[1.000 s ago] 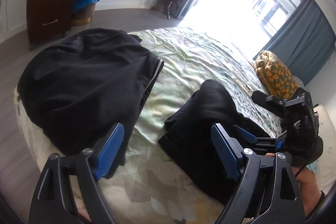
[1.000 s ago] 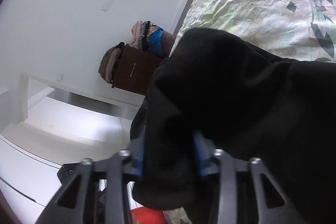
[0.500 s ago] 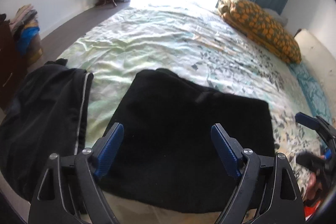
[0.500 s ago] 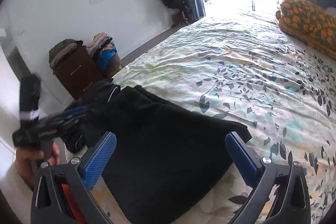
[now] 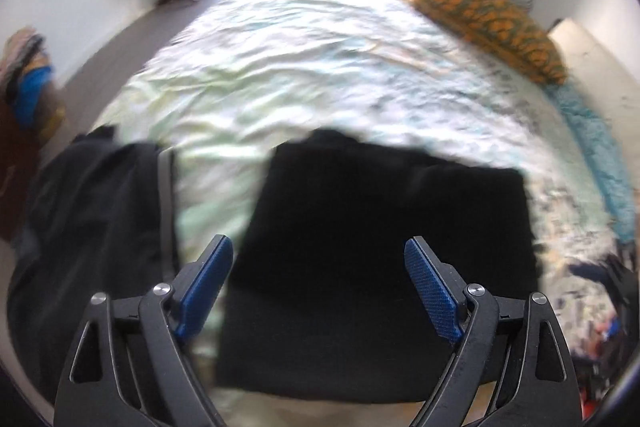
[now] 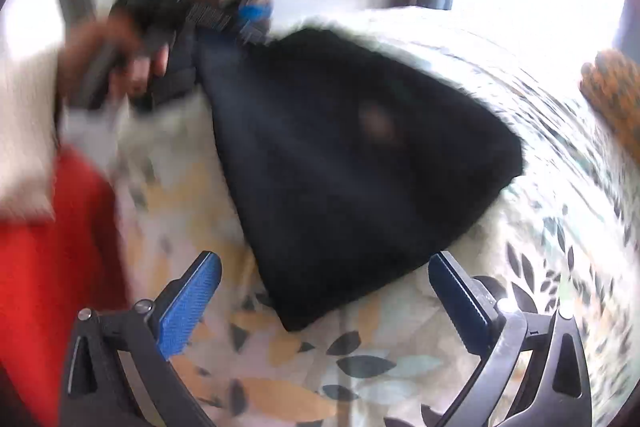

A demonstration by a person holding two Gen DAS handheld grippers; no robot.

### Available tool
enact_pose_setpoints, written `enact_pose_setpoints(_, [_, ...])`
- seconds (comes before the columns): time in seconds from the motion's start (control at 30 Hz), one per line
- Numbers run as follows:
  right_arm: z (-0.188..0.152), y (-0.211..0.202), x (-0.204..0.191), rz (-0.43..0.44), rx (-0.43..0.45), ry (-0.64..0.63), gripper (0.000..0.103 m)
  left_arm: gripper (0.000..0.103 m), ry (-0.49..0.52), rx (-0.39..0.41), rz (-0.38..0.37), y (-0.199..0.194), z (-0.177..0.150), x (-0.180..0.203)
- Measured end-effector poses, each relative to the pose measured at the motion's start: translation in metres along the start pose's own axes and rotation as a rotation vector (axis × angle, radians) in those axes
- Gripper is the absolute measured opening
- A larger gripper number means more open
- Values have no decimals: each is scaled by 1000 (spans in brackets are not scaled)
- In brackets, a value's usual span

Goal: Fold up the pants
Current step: 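Press the folded trouser square flat with both open tools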

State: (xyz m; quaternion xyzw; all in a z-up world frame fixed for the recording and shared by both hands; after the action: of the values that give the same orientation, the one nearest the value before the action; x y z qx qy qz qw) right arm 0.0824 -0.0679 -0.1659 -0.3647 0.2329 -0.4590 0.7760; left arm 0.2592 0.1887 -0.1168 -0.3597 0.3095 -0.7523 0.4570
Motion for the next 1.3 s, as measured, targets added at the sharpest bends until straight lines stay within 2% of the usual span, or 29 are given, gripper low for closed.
enact_pose_setpoints(0.07, [21, -9, 21, -17, 59, 131, 103, 89, 50, 4, -62, 8, 15, 21])
enact_pose_setpoints(0.1, [35, -6, 33, -46, 75, 202, 103, 89, 103, -5, -64, 19, 23, 36])
enact_pose_setpoints(0.17, [60, 8, 53, -111, 58, 312, 103, 89, 195, -55, -39, 48, 31, 54])
enact_pose_setpoints(0.2, [70, 20, 60, -132, 42, 345, 103, 89, 225, -104, 0, 69, 32, 57])
enact_pose_setpoints(0.27, [84, 54, 68, -164, -20, 352, 103, 89, 209, -164, 59, 98, 33, 42])
enact_pose_setpoints(0.33, [75, 96, 67, -228, -169, 268, 103, 89, 127, -144, 80, 102, 39, 17])
enact_pose_setpoints(0.37, [66, 106, 70, -219, -206, 271, 103, 89, 83, -135, 72, 97, 43, 7])
enact_pose_setpoints(0.43, [43, 96, 90, -154, -189, 455, 103, 89, 42, -101, 101, 77, 47, -4])
enact_pose_setpoints(0.5, [29, 73, 93, -185, -192, 536, 103, 89, 95, -78, 75, 52, 45, -4])
enact_pose_setpoints(0.57, [38, 35, 74, -169, -138, 479, 103, 89, 178, -99, 48, 35, 26, 4])
enact_pose_setpoints(0.63, [44, 11, 42, -136, -71, 379, 103, 89, 260, -164, 49, 33, -5, 12])
enact_pose_setpoints(0.7, [49, 3, 11, -81, -12, 268, 103, 91, 337, -251, 101, 48, -39, 9])
enact_pose_setpoints(0.73, [48, 6, -3, -47, 10, 212, 103, 91, 338, -244, 101, 45, -50, 2])
enact_pose_setpoints(0.8, [34, 21, -25, 8, -43, 138, 103, 91, 258, -225, 92, 34, -54, -15])
enact_pose_setpoints(0.87, [14, 29, -37, -48, -114, 83, 103, 89, 170, -211, 118, 18, -49, -28])
enact_pose_setpoints(0.97, [1, 15, -37, -74, -157, 57, 103, 89, 206, -138, 109, -8, -49, -20])
enact_pose_setpoints(1.03, [4, -6, -36, -68, -105, 62, 103, 89, 258, -138, 114, -11, -57, -10])
enact_pose_setpoints(1.1, [12, -19, -40, -81, -33, 27, 103, 89, 300, -181, 153, 1, -67, -4])
enact_pose_setpoints(1.17, [17, -11, -43, -54, -25, 17, 103, 91, 308, -194, 193, 8, -74, -1])
enact_pose_setpoints(1.2, [17, 2, -42, -40, -54, 27, 103, 91, 289, -187, 201, 8, -75, -1])
enact_pose_setpoints(1.27, [8, 29, -41, -31, -177, 61, 103, 91, 250, -172, 212, 5, -74, -1])
enact_pose_setpoints(1.3, [2, 39, -39, -69, -223, 76, 103, 91, 240, -162, 231, 3, -74, 0])
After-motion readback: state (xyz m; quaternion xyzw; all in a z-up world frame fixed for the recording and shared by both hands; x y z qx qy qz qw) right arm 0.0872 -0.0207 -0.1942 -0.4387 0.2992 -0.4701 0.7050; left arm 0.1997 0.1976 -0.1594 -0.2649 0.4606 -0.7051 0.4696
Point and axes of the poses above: each gripper's, at about its wrist camera, not at the fingertips, and y roughly the way its jaws point, x to its right, z to its top, the point moved 1 cm from there along y, roughly the way its jaws point, and after that the axes turned 2 degrees about -z, right-handed, at the moved point
